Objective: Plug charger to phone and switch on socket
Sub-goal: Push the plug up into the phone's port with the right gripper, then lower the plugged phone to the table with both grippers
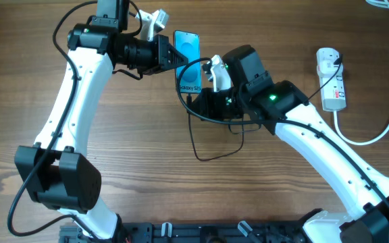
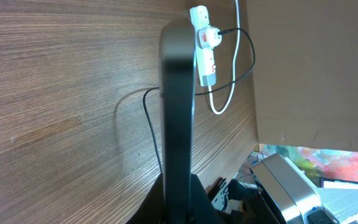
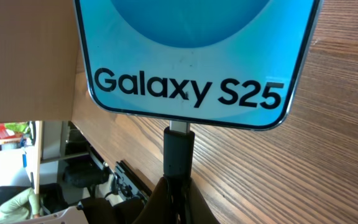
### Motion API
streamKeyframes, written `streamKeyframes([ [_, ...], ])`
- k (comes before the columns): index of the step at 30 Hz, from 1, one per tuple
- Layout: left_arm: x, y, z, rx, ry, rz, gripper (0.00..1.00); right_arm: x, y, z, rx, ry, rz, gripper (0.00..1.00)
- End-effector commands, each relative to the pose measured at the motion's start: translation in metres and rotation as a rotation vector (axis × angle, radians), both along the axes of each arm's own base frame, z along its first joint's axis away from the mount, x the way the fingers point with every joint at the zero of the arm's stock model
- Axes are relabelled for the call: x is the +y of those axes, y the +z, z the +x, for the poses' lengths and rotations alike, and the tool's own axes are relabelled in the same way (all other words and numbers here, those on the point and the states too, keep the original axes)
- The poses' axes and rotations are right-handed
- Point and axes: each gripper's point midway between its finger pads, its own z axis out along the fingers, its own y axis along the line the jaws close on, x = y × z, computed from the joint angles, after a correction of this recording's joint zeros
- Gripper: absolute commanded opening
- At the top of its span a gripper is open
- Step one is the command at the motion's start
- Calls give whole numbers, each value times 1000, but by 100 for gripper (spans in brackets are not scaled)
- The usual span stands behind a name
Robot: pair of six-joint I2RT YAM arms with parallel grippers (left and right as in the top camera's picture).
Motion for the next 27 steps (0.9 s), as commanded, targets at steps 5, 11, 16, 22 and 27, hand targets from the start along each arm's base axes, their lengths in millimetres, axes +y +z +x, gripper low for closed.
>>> streamKeyframes([
  [5, -11, 4, -19, 64, -38, -36, 4, -16, 22, 39, -142, -117, -9, 4],
  [11, -10, 3, -20, 46, -53, -33, 4, -16, 24, 38, -143, -110, -1, 4],
  [16, -10, 3, -20, 46, -52, -33, 4, -20, 27, 42, -143, -117, 11, 4],
  [22, -10, 3, -21, 56, -52, -31, 4, -18, 32, 45, -168, -114, 21, 4],
  [27, -10, 3, -22, 57, -52, -32, 4, -18, 34, 48, -203, -103, 18, 4],
])
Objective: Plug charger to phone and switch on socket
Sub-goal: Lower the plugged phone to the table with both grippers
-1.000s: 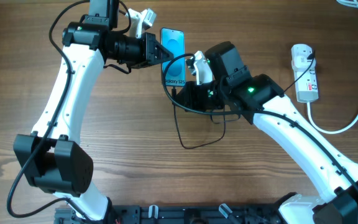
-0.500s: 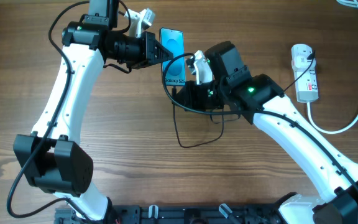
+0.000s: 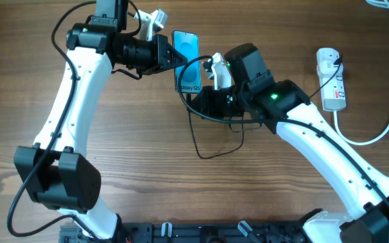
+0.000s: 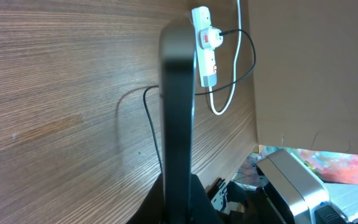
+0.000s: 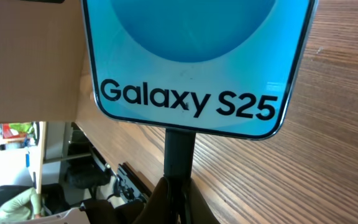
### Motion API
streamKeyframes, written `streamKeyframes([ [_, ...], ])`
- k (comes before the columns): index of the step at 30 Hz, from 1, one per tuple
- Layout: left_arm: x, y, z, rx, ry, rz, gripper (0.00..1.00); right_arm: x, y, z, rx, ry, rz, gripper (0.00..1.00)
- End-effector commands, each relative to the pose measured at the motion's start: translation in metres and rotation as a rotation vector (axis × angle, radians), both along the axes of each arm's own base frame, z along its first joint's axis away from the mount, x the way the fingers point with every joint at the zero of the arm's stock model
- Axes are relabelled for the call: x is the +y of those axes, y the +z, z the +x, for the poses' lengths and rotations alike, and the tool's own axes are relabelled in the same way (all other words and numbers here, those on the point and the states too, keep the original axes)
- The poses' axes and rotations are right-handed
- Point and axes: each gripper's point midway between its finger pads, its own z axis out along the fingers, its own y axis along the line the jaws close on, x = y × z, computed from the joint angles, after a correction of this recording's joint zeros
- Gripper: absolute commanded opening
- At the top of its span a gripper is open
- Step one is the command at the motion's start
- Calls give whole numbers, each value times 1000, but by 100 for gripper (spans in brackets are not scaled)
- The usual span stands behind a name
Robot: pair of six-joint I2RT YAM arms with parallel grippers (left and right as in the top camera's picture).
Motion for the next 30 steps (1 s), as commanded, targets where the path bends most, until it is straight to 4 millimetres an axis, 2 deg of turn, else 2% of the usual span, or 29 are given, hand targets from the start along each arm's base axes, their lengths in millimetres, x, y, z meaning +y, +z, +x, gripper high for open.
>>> streamKeyframes([
  [1, -12, 2, -21, 47, -61, -37, 4, -18, 31, 44, -185, -109, 0, 4],
  [2, -12, 2, -21, 47, -61, -37, 4, -18, 31, 44, -186, -109, 0, 4],
  [3, -12, 2, -21, 47, -61, -37, 4, -18, 30, 44, -185, -109, -1, 9],
  [4, -12, 2, -21, 45, -61, -37, 4, -18, 30, 43, -181, -108, -3, 16],
  [5, -11, 0, -19, 39, -55, -25, 4, -19, 28, 41, -170, -104, -7, 29],
  [7, -7, -4, -17, 38, -36, 10, 4, -20, 23, 37, -144, -99, -19, 42],
  [10, 6, -20, -10, 31, 10, 121, 4, -20, 14, 15, -58, -32, -22, 44],
  [11, 10, -27, -8, 38, 23, 158, 4, -22, 10, 9, -30, -25, -38, 50],
  [14, 14, -56, -11, 114, 25, 225, 4, -42, -13, -4, 47, -52, -161, 92],
  [15, 14, -66, -10, 133, 23, 237, 4, -52, -20, -5, 58, -79, -220, 100],
  [17, 14, -95, -8, 180, 18, 248, 4, -73, -35, -10, 85, -126, -342, 100],
  [19, 12, -116, -7, 220, 12, 257, 4, -84, -41, -13, 99, -144, -399, 100],
  [21, 7, -133, -6, 247, -2, 260, 4, -85, -42, -13, 100, -146, -407, 99],
  [25, -21, -165, -7, 300, -32, 257, 4, -90, -46, -10, 87, -163, -435, 100],
  [28, -35, -183, -4, 283, -57, 257, 4, -92, -48, -11, 95, -164, -446, 100],
  [30, -42, -193, 4, 304, -14, 246, 4, -92, -47, -11, 94, -164, -445, 99],
])
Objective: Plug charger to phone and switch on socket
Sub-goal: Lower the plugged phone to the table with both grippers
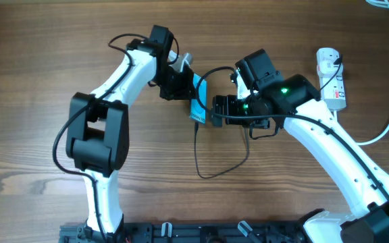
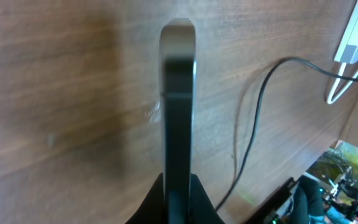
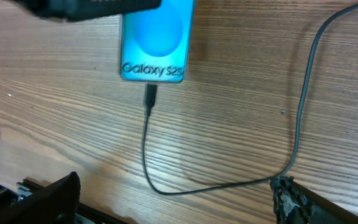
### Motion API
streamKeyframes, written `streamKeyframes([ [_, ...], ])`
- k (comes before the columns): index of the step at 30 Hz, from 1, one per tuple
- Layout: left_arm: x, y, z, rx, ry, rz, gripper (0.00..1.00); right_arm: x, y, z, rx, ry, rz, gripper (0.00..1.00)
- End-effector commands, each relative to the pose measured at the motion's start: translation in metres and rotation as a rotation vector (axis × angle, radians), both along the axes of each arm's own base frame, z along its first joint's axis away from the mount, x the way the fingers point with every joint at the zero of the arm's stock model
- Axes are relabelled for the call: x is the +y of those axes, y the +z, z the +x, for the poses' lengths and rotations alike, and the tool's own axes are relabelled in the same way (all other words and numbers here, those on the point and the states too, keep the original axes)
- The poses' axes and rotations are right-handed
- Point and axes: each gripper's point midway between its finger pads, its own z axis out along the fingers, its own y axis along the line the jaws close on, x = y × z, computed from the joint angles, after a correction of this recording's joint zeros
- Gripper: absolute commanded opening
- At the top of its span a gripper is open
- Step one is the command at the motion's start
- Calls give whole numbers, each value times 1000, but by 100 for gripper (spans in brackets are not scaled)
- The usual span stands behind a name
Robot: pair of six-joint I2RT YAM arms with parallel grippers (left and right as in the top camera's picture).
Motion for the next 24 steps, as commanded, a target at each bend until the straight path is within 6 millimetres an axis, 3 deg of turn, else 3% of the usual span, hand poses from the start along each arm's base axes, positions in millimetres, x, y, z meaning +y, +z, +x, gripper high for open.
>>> streamKeyframes([
  [1, -13, -12, 8, 34, 58, -30, 4, -2, 5, 3, -33, 6, -12, 100],
  [11, -37, -32, 6, 34, 30, -42, 4, 10, 10, 1, -19, 23, 56, 100],
  [13, -36, -45, 3, 62, 32, -30, 5, 10, 10, 2, -21, 22, 57, 100],
  [21, -21, -60, 2, 62, 46, 73, 12, 10, 10, 3, -25, 21, 55, 100],
  [24, -10, -67, 0, 65, 55, 146, 25, 9, 10, 3, -19, 3, 54, 100],
])
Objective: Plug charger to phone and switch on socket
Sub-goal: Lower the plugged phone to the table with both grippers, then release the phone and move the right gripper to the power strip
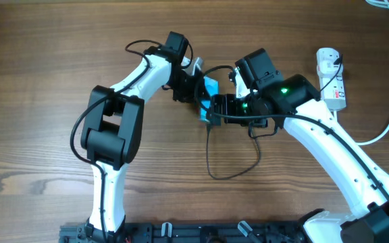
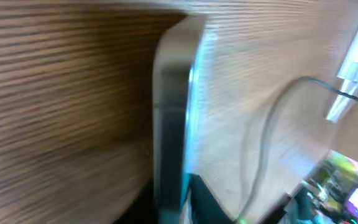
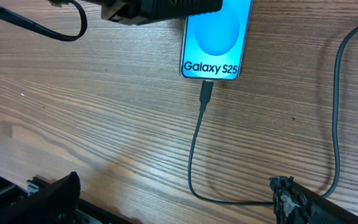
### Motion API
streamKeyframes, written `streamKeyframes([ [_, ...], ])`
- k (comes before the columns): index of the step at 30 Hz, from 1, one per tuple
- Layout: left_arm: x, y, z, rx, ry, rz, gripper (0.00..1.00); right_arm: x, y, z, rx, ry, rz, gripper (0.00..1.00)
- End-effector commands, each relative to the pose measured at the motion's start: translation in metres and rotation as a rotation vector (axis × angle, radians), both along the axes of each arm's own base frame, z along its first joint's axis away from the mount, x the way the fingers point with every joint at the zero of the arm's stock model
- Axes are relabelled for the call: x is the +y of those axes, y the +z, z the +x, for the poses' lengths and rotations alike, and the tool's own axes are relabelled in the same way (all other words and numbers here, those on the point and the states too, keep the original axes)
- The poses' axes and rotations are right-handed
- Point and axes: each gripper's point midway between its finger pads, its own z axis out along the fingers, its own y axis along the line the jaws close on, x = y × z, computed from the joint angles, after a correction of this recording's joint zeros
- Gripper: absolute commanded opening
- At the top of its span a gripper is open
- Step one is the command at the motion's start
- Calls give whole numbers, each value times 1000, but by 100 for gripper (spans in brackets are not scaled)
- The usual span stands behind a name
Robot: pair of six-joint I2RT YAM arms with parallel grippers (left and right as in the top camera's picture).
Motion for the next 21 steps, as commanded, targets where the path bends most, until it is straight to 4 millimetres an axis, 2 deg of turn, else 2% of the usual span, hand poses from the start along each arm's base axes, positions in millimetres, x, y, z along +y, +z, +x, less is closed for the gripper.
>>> streamKeyframes([
  [1, 26, -34, -4, 28, 31, 177, 39, 2, 7, 1, -12, -2, 18, 100],
  [6, 53, -45, -9, 35, 39, 340, 49, -12, 0, 0, 3, -59, -55, 100],
  [7, 57, -46, -10, 36, 39, 366, 57, -14, -1, -1, 6, -61, -67, 100],
  [9, 68, -45, -13, 47, 44, 412, 100, -19, -2, -1, 15, -74, -76, 99],
  [11, 79, -35, -12, 54, 68, 416, 100, -33, -2, 7, 17, -116, -79, 100],
  [12, 87, -23, -8, 43, 91, 410, 100, -52, -2, 18, 14, -176, -88, 100],
  [14, 103, 9, 6, -16, 148, 388, 100, -76, -3, 26, 25, -237, -96, 100],
  [16, 123, 47, 19, -110, 211, 394, 100, -93, -3, 34, -5, -225, -107, 100],
  [18, 148, 96, 33, -246, 290, 414, 100, -118, 4, 41, -7, -281, -107, 100],
  [20, 162, 132, 36, -333, 341, 405, 100, -158, 30, 50, -30, -354, -188, 100],
  [21, 164, 138, 36, -346, 348, 401, 100, -177, 45, 57, -41, -414, -209, 100],
])
